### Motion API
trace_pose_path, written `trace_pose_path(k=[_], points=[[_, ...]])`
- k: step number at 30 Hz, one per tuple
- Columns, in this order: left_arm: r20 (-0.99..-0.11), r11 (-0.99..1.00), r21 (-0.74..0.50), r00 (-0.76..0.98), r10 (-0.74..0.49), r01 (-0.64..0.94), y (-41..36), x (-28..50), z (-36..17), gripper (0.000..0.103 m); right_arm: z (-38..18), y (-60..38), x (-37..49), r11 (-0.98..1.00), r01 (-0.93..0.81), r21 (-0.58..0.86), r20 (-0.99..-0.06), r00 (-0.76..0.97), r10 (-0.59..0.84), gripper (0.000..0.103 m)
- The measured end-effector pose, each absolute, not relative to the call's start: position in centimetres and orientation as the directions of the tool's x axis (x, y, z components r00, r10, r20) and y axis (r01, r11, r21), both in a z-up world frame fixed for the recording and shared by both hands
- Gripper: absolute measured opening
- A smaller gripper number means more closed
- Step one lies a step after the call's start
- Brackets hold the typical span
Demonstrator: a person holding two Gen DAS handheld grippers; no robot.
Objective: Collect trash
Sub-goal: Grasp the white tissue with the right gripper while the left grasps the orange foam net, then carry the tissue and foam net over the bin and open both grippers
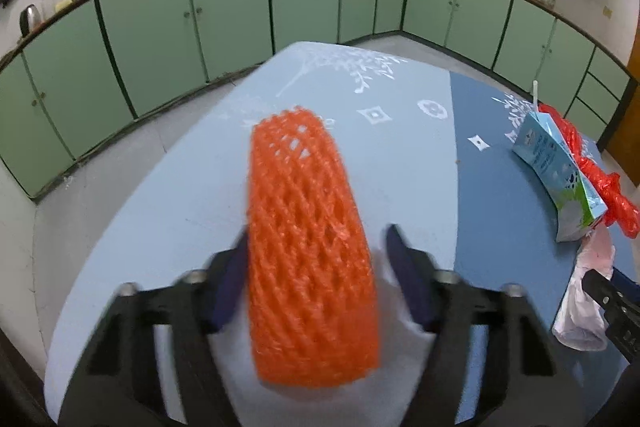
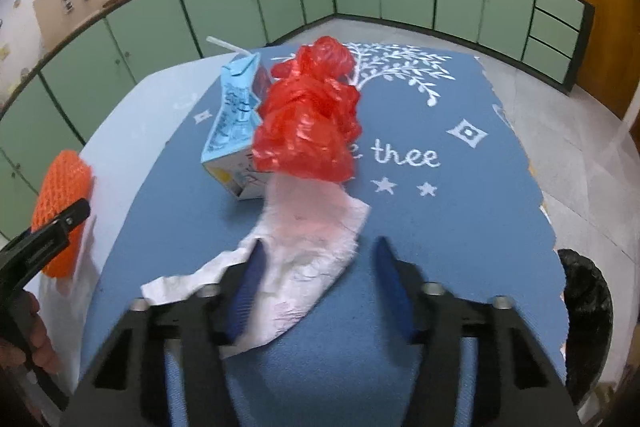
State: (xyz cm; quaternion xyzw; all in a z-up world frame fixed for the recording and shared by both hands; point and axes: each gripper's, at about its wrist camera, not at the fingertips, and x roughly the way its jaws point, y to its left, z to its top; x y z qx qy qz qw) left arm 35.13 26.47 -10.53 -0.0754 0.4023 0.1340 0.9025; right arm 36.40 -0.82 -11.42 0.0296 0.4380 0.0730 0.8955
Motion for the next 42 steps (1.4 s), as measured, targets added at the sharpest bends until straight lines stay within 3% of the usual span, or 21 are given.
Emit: trace_pose_path(k=[1, 3, 5, 19, 31, 42], points=[[-0.747, 0.954, -0.035, 0.641, 0.173, -0.297, 26.4, 35.2, -10.6, 0.037, -11.3, -0.8, 36.4, 0.986, -0.110, 0.122, -0.778, 0.606, 0.164, 0.035], [-0.735, 0.957, -0.034, 0.655, 0.172, -0.289, 26.1, 35.2, -10.4, 0.016, -11.1, -0.7, 36.3, 0.986, -0.119, 0.121, -0.773, 0.611, 0.169, 0.022], [-0.723, 0.961, -0.034, 0.670, 0.165, -0.274, 25.6, 35.1, -10.1, 0.011, -10.8, -1.1, 36.0, 0.982, -0.126, 0.138, -0.767, 0.614, 0.187, 0.017], [-0.635, 0.991, -0.090, 0.772, 0.020, -0.100, 17.1, 30.0, -5.8, 0.010, -6.5, -7.2, 29.2, 0.974, -0.112, 0.195, -0.678, 0.702, 0.217, 0.013], [-0.579, 0.944, -0.172, 0.746, -0.329, 0.283, -1.4, 27.4, -3.5, 0.010, -3.7, -24.2, 21.2, 0.975, 0.157, 0.158, -0.636, 0.771, -0.022, 0.013], [-0.635, 0.829, -0.234, 0.566, -0.526, 0.508, -16.7, 27.6, -7.6, 0.010, -8.4, -35.8, 17.7, 0.924, 0.364, 0.115, -0.689, 0.699, -0.190, 0.013]])
